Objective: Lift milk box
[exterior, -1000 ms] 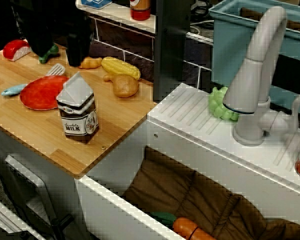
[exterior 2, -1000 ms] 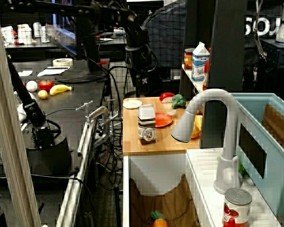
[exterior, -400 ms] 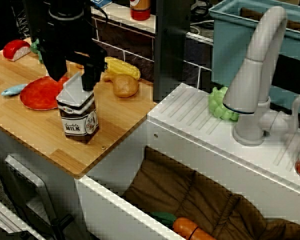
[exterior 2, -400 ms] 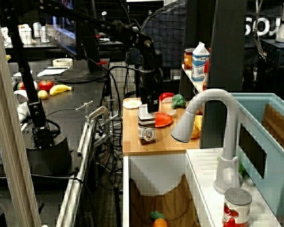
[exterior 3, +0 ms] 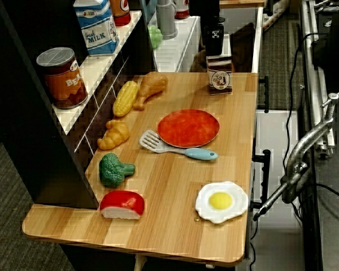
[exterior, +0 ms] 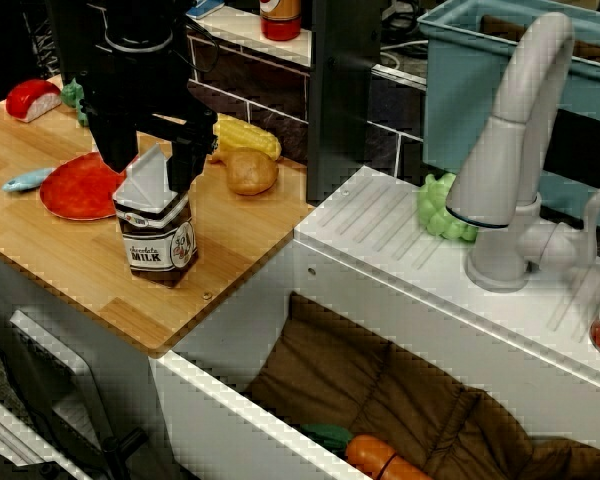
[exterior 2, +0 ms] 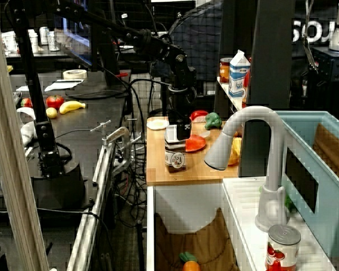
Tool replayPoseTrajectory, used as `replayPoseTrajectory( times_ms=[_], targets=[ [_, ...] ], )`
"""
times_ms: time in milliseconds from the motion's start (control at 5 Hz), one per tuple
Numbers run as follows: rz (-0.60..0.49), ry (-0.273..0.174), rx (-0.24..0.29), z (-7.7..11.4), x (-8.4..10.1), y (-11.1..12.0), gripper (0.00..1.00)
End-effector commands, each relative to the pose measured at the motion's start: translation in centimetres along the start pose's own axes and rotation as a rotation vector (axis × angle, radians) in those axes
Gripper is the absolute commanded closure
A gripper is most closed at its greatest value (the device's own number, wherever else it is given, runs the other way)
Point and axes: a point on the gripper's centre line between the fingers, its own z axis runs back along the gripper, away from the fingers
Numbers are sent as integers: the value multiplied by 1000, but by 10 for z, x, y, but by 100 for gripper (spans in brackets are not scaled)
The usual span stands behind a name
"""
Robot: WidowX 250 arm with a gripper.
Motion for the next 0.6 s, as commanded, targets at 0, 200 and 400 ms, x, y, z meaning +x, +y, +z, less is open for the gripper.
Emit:
replayPoseTrajectory(
  times_ms=[0, 200, 400],
  targets=[
    [-13, -24, -19, 9, -3, -5, 0],
    [-27, -14, -44, 3, -6, -9, 0],
    [-25, -6, -42, 0, -9, -10, 0]
  ],
)
